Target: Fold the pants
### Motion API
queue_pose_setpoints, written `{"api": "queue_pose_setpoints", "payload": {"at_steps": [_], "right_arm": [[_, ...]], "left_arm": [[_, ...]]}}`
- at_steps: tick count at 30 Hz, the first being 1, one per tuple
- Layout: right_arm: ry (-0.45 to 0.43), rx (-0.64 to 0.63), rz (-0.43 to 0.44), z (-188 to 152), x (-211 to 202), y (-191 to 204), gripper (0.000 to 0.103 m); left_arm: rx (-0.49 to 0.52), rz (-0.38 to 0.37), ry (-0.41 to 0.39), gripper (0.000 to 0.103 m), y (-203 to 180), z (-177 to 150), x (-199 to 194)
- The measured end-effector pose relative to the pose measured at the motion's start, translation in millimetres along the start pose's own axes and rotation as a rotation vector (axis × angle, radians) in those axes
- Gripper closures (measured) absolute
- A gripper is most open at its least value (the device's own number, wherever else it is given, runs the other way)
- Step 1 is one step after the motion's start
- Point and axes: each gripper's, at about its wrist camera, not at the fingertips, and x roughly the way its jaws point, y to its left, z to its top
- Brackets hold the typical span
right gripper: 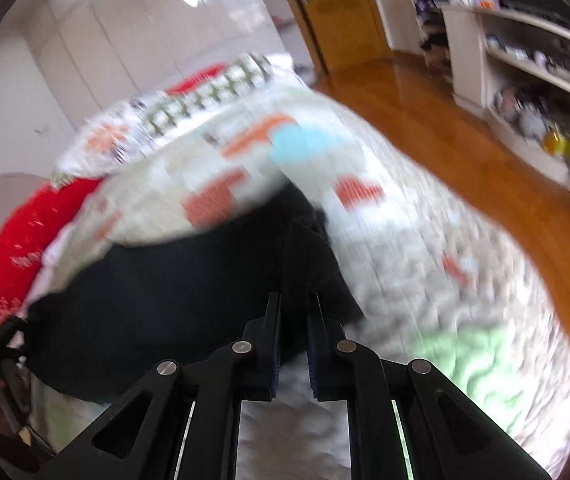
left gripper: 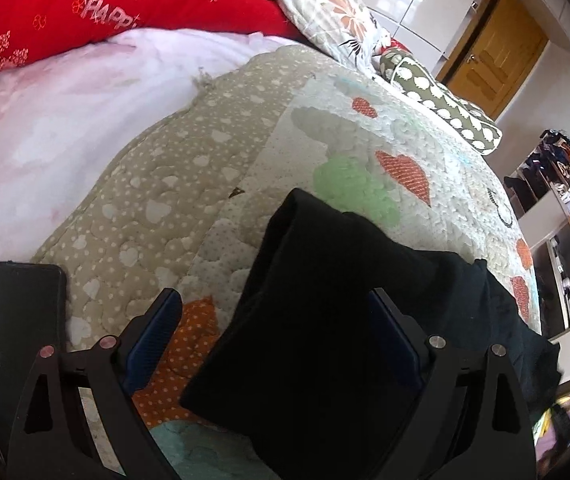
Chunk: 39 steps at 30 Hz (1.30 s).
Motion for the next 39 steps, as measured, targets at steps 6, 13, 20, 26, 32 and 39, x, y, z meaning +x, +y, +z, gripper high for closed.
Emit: {"api": "queue_pose_setpoints", "payload": {"at_steps": [6, 13, 20, 26, 32, 39], "right_arm": [[-0.059, 0.007, -0.015, 19, -29, 4, 0.065], [-0.046, -0.264, 0.217, 49, -6, 106, 0.06], [0.051, -0.587, 0.243, 49, 76, 217, 0.044], [0.194, -0.657, 0.215, 36, 130, 234, 0.096], [0.118, -0.634, 0.188, 50, 116, 233, 0.097], [0.119, -0.522, 0.155, 53, 132, 212, 0.098]], "left_arm": [[0.0, 0.013, -0.011, 0.01, 6, 0, -5], [0.007, 0.018, -0.046, 0.01, 3, 15, -5], [0.018, 0.037, -0.013, 0.01, -2, 23, 15], [0.002, 0.03, 0.0, 0.008, 3, 26, 26], [-0.056, -0.004, -0.053, 0.007, 13, 20, 27], [-0.041, 0.019, -0.082, 0.006, 13, 13, 24]]}}
